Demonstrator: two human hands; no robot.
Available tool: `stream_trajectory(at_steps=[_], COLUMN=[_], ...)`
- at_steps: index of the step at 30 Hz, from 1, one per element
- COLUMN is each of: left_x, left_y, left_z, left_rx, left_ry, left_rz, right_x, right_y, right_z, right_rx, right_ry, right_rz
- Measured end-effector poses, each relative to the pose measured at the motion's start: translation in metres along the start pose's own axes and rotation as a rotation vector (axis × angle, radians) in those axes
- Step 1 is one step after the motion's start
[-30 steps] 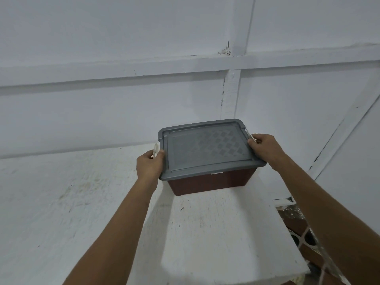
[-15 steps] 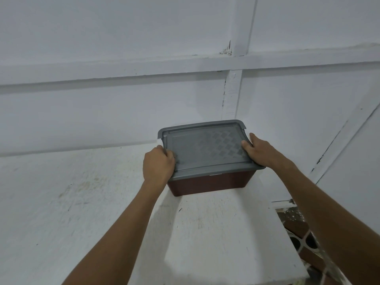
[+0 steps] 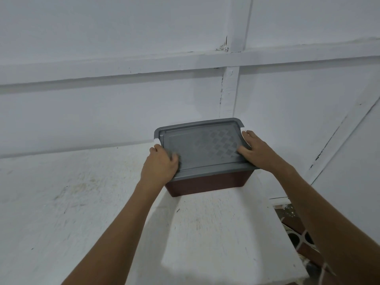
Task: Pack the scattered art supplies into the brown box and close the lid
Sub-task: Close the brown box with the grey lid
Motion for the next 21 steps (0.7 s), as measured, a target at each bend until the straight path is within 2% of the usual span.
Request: stream_trajectory(at_steps=[3, 5, 9, 15, 21], left_x=[-0.009, -0.013, -0.002, 0.009, 0.017], left_y=[-0.006, -0.005, 0.033, 0.114, 0.211], left_z=[-0.01, -0.011, 0.009, 0.065, 0.135], left_rx=[0.0, 0.091, 0.206, 0.194, 0.144], left_ry=[0.123, 0.14, 0.126, 0.115, 0.04], left_rz=[-0.18, -0.273, -0.26, -0.225, -0.131], right_x=[-0.011, -0.015, -0.016, -0.005, 0.008], right_y=[0.015, 0.027, 0.051, 0.11, 0.203], right_z=[0.008, 0.006, -0.031, -0.112, -0.177], right_rx=[0.04, 0.034, 0.049, 0.005, 0.082], right_ry=[-0.073, -0.063, 0.074, 0.326, 0.321], right_rz=[0.055, 0.065, 0.062, 0.083, 0.152])
Point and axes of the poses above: each hand's wrist, its own x-axis towards the middle knuckle, its own z-axis out of the back of the hand, y = z × x, the point moved 10 cm from there along x, towards the middle knuckle, and after that the axes turned 1 degree about -x, right-handed, at the moved point
